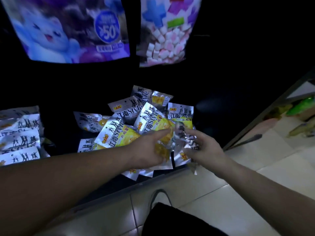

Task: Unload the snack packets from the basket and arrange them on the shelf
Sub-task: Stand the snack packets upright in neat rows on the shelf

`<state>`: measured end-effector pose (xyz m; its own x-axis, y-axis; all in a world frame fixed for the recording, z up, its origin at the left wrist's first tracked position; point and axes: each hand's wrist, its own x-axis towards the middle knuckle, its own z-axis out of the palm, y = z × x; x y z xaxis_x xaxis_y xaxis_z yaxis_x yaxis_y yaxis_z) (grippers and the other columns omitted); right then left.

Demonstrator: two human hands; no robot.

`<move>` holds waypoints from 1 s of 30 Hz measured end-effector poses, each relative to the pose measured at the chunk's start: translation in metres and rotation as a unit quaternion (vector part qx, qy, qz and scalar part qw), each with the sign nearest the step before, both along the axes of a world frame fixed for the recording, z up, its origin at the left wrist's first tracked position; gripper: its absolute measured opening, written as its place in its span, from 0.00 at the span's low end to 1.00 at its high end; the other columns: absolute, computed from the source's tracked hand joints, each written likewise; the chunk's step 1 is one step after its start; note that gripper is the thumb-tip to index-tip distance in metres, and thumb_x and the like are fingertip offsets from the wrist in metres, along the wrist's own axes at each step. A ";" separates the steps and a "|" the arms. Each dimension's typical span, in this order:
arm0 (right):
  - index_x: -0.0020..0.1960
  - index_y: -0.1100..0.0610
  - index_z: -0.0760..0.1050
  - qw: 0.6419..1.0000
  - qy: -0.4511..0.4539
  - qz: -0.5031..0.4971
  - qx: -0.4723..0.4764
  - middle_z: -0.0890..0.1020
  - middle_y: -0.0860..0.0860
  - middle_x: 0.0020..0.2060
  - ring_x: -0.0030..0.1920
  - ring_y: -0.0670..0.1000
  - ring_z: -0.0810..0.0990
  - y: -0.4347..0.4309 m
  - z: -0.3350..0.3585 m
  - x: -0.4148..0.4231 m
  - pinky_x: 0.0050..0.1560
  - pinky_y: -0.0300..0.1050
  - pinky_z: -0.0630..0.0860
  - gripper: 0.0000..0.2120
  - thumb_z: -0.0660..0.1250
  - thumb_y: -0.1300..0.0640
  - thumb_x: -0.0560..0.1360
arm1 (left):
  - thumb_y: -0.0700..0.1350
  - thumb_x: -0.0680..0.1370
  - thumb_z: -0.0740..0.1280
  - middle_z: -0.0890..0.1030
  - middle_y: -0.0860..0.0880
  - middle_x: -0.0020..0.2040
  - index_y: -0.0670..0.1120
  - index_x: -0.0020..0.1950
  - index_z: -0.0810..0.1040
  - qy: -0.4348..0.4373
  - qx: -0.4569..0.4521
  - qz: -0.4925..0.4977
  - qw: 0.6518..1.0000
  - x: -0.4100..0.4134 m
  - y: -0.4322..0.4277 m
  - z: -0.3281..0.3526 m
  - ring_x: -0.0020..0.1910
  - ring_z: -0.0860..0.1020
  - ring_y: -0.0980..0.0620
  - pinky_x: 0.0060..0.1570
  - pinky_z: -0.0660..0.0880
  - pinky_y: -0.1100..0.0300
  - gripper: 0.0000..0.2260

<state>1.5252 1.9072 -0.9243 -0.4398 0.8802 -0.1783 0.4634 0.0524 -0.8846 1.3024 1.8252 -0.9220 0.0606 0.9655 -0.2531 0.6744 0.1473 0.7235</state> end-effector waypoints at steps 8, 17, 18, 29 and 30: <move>0.61 0.39 0.80 0.952 -0.053 0.253 -0.166 0.82 0.59 0.60 0.51 0.50 0.82 -0.023 0.098 -0.081 0.42 0.46 0.77 0.24 0.76 0.62 0.73 | 0.35 0.73 0.76 0.83 0.50 0.56 0.50 0.56 0.80 -0.118 0.230 0.144 0.955 -0.048 -0.055 0.046 0.55 0.82 0.52 0.54 0.80 0.51 0.16; 0.61 0.55 0.81 0.886 0.159 0.202 -0.385 0.86 0.52 0.52 0.46 0.53 0.86 -0.075 0.101 -0.169 0.43 0.50 0.80 0.29 0.57 0.32 0.79 | 0.47 0.79 0.73 0.81 0.30 0.45 0.36 0.54 0.77 -0.284 0.103 0.330 0.894 -0.143 -0.147 0.057 0.37 0.78 0.40 0.41 0.83 0.42 0.14; 0.60 0.54 0.81 0.895 0.160 0.203 -0.364 0.86 0.51 0.47 0.39 0.51 0.85 -0.083 0.097 -0.174 0.41 0.50 0.78 0.25 0.58 0.36 0.81 | 0.47 0.79 0.73 0.81 0.32 0.43 0.36 0.53 0.76 -0.288 0.101 0.347 0.887 -0.147 -0.153 0.056 0.37 0.78 0.41 0.44 0.82 0.36 0.15; 0.43 0.47 0.72 0.993 0.082 -0.024 -0.078 0.78 0.49 0.39 0.40 0.55 0.76 -0.115 0.040 -0.252 0.39 0.48 0.70 0.15 0.68 0.67 0.74 | 0.35 0.75 0.76 0.80 0.47 0.33 0.43 0.48 0.77 -0.334 0.118 0.398 0.846 -0.169 -0.184 0.048 0.29 0.78 0.44 0.42 0.79 0.46 0.09; 0.43 0.48 0.76 0.994 0.071 -0.014 -0.076 0.79 0.49 0.41 0.42 0.55 0.77 -0.115 0.041 -0.258 0.40 0.47 0.71 0.13 0.67 0.67 0.75 | 0.35 0.75 0.75 0.80 0.49 0.31 0.47 0.54 0.81 -0.309 0.107 0.387 0.862 -0.166 -0.186 0.051 0.27 0.78 0.45 0.38 0.79 0.52 0.11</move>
